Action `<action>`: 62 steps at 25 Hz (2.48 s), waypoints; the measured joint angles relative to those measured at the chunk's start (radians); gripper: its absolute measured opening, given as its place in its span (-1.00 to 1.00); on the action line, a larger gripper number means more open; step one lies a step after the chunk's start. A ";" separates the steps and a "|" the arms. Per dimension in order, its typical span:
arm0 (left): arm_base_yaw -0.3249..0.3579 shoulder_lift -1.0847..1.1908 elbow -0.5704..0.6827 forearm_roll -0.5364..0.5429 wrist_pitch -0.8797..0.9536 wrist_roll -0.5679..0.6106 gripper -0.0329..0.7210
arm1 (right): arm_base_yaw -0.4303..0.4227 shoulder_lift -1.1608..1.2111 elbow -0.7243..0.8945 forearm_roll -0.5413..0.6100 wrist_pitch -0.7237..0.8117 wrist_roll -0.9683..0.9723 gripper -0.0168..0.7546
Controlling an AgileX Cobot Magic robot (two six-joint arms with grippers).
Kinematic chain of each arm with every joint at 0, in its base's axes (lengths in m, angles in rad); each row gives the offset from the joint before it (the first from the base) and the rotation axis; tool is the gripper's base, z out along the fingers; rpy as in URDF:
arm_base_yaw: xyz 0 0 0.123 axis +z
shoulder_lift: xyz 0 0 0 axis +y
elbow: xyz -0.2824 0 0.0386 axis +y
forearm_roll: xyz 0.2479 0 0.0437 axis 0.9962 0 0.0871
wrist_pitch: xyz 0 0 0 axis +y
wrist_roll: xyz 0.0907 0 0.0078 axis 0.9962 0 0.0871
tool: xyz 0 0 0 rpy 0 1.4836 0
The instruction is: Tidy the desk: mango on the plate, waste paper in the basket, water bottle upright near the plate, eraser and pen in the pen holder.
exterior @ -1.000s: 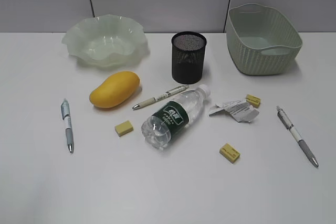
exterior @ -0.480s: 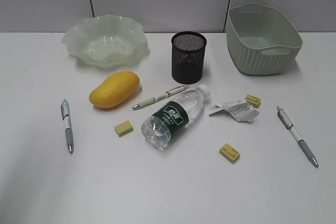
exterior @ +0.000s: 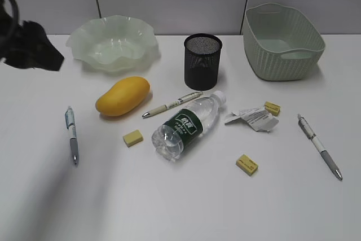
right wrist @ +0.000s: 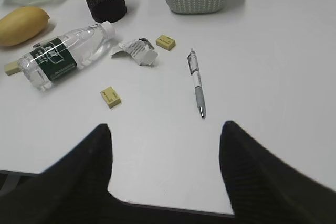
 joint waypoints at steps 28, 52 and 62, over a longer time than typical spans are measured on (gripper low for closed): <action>-0.054 0.736 -0.459 0.026 0.073 0.155 0.86 | 0.000 0.000 0.000 0.000 0.000 0.000 0.36; -0.085 0.827 -0.466 0.018 -0.007 0.185 0.63 | 0.000 0.000 0.000 0.000 -0.001 0.000 0.36; -0.081 0.651 -0.466 0.019 0.052 0.185 0.63 | 0.000 0.000 0.000 0.000 -0.001 0.000 0.36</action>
